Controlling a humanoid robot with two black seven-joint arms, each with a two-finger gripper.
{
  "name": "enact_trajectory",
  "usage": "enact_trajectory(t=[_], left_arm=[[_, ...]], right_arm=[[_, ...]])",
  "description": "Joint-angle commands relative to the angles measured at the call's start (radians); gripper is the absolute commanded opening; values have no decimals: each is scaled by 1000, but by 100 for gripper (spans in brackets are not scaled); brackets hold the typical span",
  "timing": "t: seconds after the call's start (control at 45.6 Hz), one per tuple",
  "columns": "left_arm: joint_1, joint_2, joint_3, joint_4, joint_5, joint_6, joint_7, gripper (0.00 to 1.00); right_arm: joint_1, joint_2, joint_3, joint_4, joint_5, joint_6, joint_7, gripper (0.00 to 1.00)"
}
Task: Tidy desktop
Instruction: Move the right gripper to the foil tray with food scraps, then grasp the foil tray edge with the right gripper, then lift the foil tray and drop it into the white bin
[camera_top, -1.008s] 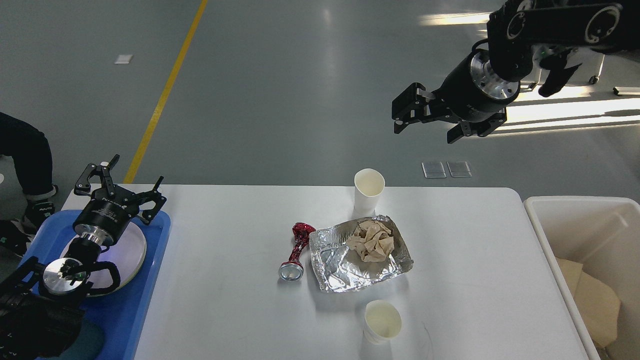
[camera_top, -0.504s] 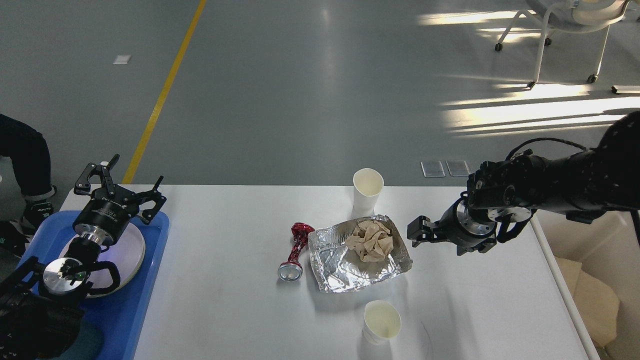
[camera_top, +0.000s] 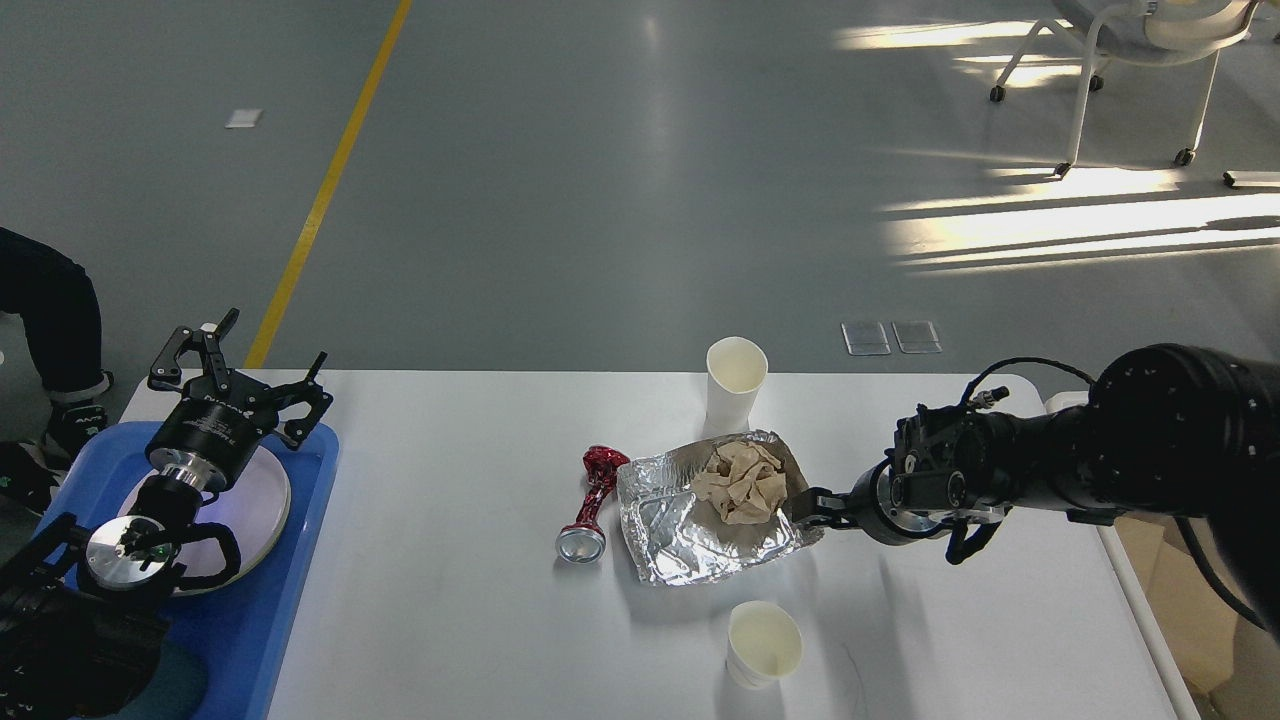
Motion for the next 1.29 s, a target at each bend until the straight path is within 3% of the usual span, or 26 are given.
enact_trajectory(t=[0.0, 0.11, 0.153, 0.175, 0.307, 0.438, 0.526, 0.92, 1.271], left_arm=[[0, 0, 0, 0, -1, 0, 0, 96], [0, 0, 0, 0, -1, 0, 0, 96], [0, 0, 0, 0, 1, 0, 0, 96], [0, 0, 0, 0, 1, 0, 0, 96], [0, 0, 0, 0, -1, 0, 0, 96], [0, 0, 0, 0, -1, 0, 0, 96], [0, 0, 0, 0, 1, 0, 0, 96], [0, 0, 0, 0, 1, 0, 0, 96], [0, 0, 0, 0, -1, 0, -1, 96]], right_arm=[[-21, 2, 1, -19, 0, -3, 0, 100], [-30, 2, 1, -19, 0, -9, 0, 98], [-33, 2, 1, -19, 0, -9, 0, 93], [-33, 2, 3, -17, 1, -9, 0, 80], [-31, 2, 3, -10, 3, 8, 1, 30], [-33, 2, 3, -10, 1, 9, 1, 15], [-33, 2, 3, -10, 1, 11, 0, 0], [-16, -13, -12, -14, 6, 11, 0, 0], [10, -122, -31, 16, 6, 12, 6, 0]])
